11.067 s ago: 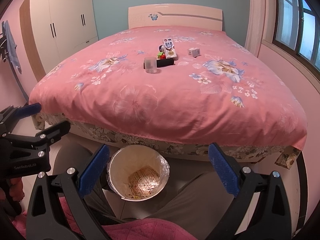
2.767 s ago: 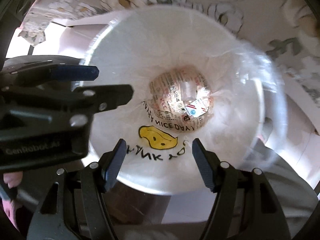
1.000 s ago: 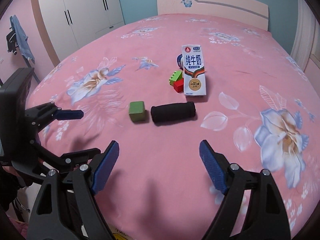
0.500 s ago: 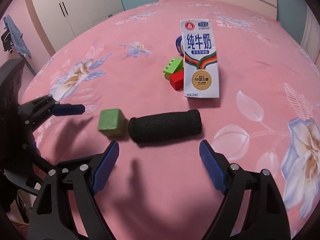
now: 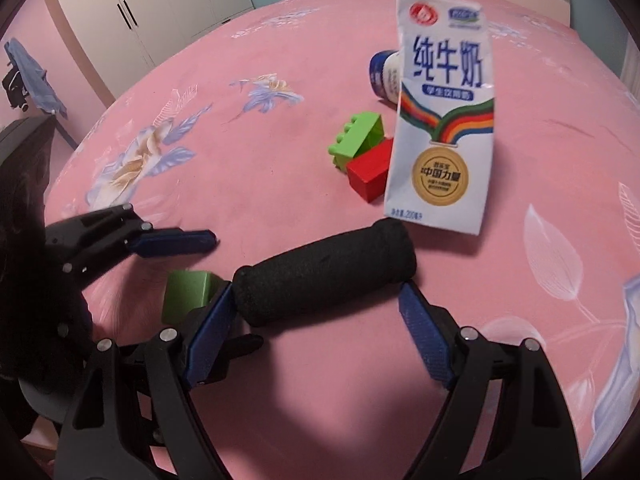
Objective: Collect trash
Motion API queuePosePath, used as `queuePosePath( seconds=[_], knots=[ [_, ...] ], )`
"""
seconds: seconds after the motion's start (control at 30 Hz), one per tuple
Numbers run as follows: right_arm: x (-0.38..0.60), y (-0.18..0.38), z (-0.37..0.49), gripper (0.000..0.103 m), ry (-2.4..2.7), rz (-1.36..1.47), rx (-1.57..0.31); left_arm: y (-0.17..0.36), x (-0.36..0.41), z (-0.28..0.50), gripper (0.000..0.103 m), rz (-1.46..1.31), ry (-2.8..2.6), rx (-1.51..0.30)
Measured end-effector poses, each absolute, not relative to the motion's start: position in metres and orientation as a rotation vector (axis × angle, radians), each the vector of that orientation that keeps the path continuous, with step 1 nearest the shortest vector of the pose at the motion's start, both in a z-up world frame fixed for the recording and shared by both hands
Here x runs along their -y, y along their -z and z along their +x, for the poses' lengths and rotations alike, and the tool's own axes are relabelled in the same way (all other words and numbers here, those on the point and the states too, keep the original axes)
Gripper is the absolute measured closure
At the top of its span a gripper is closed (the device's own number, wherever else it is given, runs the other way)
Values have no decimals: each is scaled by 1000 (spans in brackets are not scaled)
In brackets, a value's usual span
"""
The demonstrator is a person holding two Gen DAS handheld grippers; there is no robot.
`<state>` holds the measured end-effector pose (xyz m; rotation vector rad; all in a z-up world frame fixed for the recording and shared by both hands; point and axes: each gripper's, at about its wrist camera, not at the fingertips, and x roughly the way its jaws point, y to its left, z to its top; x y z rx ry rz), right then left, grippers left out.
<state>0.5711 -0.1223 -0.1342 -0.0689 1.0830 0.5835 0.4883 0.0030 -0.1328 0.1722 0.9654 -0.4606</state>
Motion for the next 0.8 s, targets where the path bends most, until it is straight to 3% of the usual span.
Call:
queuePosePath(
  seconds=[0.2,0.33,0.67,0.8],
  knots=[
    [111,138,584,26,-590,-58,-1079,132,-11,493,61,103,483,-980],
    [108,139,592,41,-599,-42,-1074,131,-12,492,62,86,479,-979],
    [116,138,603,41,-617,55,-1096,131,-16,493,62,30,487,-984],
    [118,137,606,34,-621,115,-1121,131,-15,494,62,31,488,-983]
  ],
)
